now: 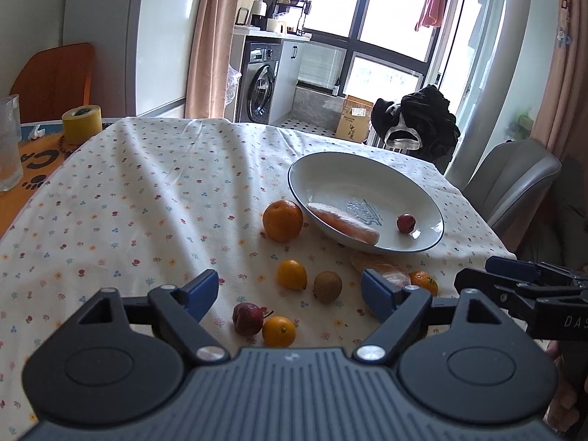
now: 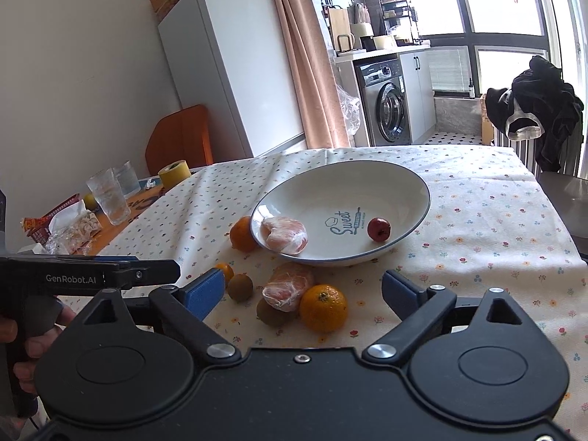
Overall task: Organize fruits
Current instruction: 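Grasp a small tangerine with the left tool while the right tool grasps the large orange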
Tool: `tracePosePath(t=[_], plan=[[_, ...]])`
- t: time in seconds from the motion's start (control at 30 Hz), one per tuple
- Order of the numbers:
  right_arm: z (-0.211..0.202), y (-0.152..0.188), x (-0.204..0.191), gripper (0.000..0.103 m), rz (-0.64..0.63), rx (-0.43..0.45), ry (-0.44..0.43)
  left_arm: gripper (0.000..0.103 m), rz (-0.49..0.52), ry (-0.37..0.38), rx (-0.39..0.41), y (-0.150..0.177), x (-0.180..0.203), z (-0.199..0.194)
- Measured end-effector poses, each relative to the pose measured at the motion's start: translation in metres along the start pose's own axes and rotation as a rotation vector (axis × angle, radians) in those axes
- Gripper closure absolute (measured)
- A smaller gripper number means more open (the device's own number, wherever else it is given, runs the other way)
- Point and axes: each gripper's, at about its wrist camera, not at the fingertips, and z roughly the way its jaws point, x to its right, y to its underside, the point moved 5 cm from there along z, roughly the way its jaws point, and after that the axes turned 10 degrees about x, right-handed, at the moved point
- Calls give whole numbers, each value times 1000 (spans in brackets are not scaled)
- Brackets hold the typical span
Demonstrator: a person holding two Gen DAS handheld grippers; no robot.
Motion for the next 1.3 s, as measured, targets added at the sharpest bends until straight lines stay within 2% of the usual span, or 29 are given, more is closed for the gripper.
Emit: tracePosePath(t=[0.2,0.73,0.93,1.1,1.3], plan=[[-3,5,1,0,-2,-11,14,20,-13,10,-5,10,-2,-4],[-4,26,-3,0,-7,-64,-23,23,-25,27,-37,34,-2,-6],[-1,33,1,0,-2,-78,-23,32,-9,39,-58,40,2,0],[2,37,6,0,5,-77,-30,45,-15,43,-79,43,2,7],[7,37,11,1,2,-72,-29,50,-26,33,-94,45,1,17]])
